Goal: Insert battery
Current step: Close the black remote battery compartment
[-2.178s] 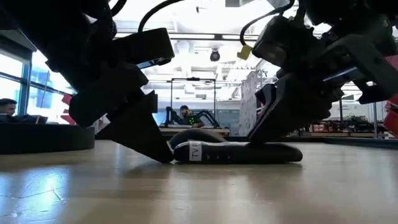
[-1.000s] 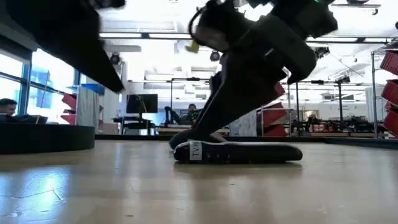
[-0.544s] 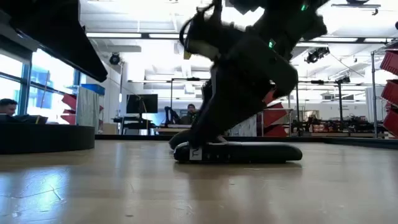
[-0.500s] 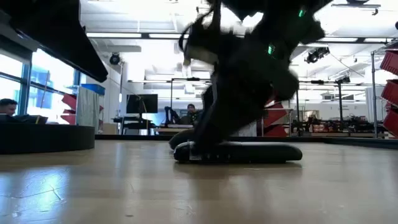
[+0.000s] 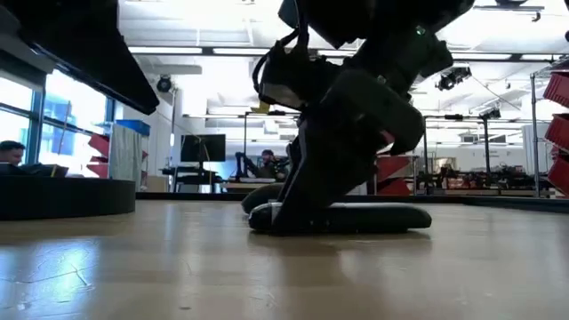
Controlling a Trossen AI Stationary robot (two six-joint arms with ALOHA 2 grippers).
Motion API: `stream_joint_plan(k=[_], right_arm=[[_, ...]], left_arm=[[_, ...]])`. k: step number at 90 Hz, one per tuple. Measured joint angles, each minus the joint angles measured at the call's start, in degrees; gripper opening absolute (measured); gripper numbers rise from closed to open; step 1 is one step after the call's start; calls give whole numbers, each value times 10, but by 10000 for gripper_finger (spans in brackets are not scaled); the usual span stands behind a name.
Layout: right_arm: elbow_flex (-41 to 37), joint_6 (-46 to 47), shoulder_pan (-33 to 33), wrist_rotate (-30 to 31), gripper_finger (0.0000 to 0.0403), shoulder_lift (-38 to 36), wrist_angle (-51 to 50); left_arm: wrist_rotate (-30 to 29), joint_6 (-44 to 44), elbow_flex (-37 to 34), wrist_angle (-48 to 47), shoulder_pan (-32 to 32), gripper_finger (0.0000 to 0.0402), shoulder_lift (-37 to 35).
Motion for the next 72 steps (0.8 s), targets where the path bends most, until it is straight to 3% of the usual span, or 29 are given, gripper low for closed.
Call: stream_joint_plan(k=[20, 39, 59, 72], right_arm=[[-4, -1, 9, 19, 149, -25, -13], [-30, -14, 33, 90, 151, -132, -34], [-219, 44, 28, 154, 152, -322, 107], [-372, 111, 17, 163, 153, -424, 234]], left_arm=[[16, -1, 0, 0, 0, 257, 0], [13, 0, 1, -8, 0, 257, -8], [13, 14, 1, 3, 10, 257, -8], [55, 87, 1, 93, 40, 257, -7]])
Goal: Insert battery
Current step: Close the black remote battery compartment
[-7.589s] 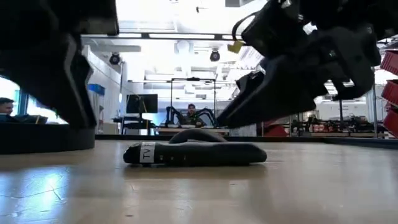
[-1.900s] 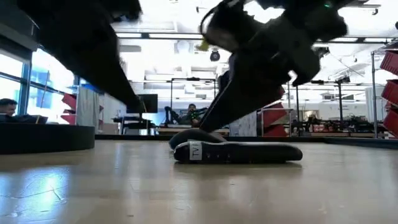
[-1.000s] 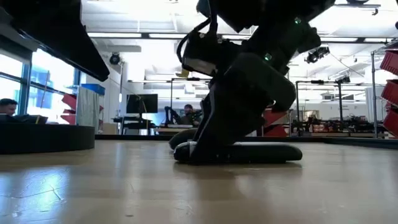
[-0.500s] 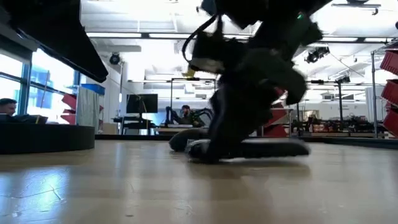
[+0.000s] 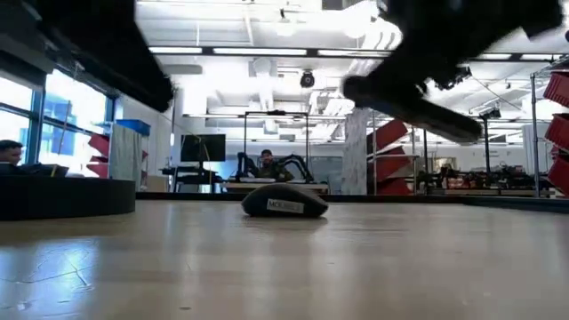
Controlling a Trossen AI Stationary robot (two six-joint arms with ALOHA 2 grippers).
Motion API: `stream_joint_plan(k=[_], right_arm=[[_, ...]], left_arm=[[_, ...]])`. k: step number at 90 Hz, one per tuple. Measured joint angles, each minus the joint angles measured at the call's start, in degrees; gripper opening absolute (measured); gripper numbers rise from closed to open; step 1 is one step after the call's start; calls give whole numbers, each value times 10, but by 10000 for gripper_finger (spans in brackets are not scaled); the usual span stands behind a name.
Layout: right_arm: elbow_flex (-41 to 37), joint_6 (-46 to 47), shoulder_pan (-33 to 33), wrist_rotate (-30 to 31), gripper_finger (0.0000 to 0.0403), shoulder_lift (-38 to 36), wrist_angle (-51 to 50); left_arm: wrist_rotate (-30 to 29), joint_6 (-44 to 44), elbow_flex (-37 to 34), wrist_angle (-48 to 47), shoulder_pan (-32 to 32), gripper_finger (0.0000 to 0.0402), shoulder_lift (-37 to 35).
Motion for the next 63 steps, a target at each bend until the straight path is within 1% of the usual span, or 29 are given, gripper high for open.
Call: stream_joint_plan(k=[6, 12, 21, 25, 32, 37, 48, 55, 63], right_arm=[[-64, 35, -6, 1, 154, -34, 87], [-126, 68, -10, 6, 154, -50, 167], [-206, 111, -16, 47, 154, -53, 262], [-232, 132, -18, 74, 155, -53, 287], [-271, 160, -18, 121, 155, -53, 285], [-288, 171, -18, 137, 155, -53, 292], [-299, 173, -18, 150, 155, -53, 341], [-297, 154, -18, 162, 155, -54, 380], [-290, 121, -18, 189, 155, -54, 401]], left_arm=[[27, 63, 0, 69, 21, 257, 4], [56, 134, 0, 138, 47, 257, 14], [99, 228, 0, 242, 90, 257, 41], [116, 263, 0, 291, 109, 257, 61], [144, 311, 0, 378, 141, 257, 101], [162, 330, 0, 455, 164, 257, 134], [193, 332, 11, 622, 215, 257, 216], [212, 332, 43, 671, 238, 257, 270], [237, 315, 93, 684, 253, 257, 317]])
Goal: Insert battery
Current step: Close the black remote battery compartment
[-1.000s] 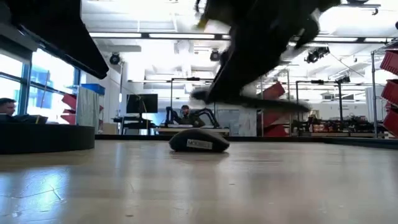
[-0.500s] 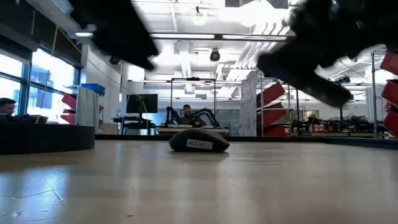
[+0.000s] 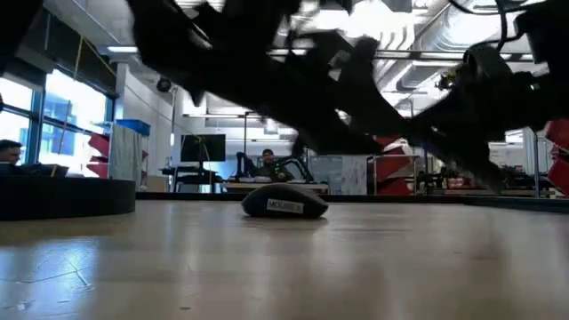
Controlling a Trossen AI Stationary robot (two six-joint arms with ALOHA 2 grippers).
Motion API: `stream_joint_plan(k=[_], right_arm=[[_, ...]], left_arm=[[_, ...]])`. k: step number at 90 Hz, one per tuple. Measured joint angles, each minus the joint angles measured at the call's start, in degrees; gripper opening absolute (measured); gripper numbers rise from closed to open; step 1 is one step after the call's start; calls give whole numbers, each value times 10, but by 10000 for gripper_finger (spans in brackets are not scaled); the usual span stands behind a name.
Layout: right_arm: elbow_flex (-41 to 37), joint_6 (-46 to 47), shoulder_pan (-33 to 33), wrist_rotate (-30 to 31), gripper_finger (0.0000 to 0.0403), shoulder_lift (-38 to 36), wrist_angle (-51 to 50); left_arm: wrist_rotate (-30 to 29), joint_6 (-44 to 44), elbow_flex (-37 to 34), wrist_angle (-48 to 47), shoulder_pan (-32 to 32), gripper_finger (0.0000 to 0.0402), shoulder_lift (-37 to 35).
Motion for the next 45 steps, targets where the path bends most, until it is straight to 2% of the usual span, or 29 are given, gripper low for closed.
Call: stream_joint_plan(k=[13, 32, 45], right_arm=[[11, -61, 0, 18, 156, 0, 0], [29, -128, 1, 11, 156, 0, 23], [44, -133, 2, -1, 156, 0, 22]], left_arm=[[22, -48, 59, 2, 16, 257, 47], [-22, -52, 117, 14, 28, 257, 76], [-69, -20, 145, 15, 27, 257, 86]])
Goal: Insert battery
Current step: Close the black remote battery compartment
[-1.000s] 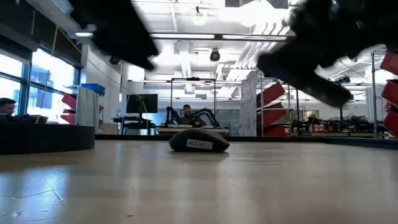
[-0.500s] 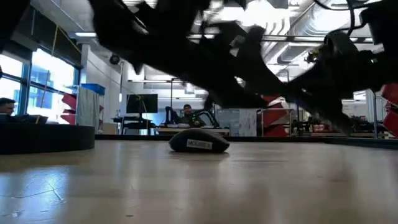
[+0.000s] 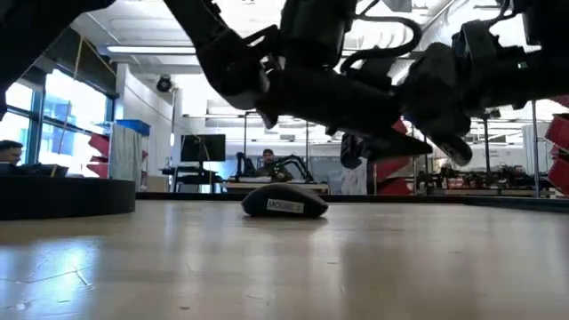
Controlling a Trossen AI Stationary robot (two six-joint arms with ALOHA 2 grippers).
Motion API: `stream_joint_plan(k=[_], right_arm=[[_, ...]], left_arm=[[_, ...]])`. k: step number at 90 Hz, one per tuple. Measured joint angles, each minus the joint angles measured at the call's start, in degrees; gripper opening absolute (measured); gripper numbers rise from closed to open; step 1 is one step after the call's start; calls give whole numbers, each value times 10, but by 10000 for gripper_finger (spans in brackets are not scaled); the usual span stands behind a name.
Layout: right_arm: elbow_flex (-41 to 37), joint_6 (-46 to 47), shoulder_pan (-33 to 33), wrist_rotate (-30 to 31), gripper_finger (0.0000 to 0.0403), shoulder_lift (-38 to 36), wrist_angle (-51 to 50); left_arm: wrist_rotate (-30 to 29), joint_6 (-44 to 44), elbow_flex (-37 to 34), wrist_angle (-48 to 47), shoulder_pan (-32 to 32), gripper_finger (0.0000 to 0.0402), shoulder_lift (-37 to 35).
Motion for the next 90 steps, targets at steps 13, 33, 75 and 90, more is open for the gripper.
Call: stream_joint_plan(k=[13, 33, 75, 90], right_arm=[[5, -1, 0, 0, 158, 0, -2], [5, -1, 0, 8, 159, 0, 0], [5, 6, 0, 7, 199, -1, 17], [6, -10, 4, -14, 258, -54, 12]], left_arm=[[-79, 12, 9, 4, -1, 257, -2], [-125, -23, 11, -1, -1, 256, -2], [-148, 21, 10, -6, 1, 65, -1], [-142, 74, 11, -3, -3, 61, -1]])
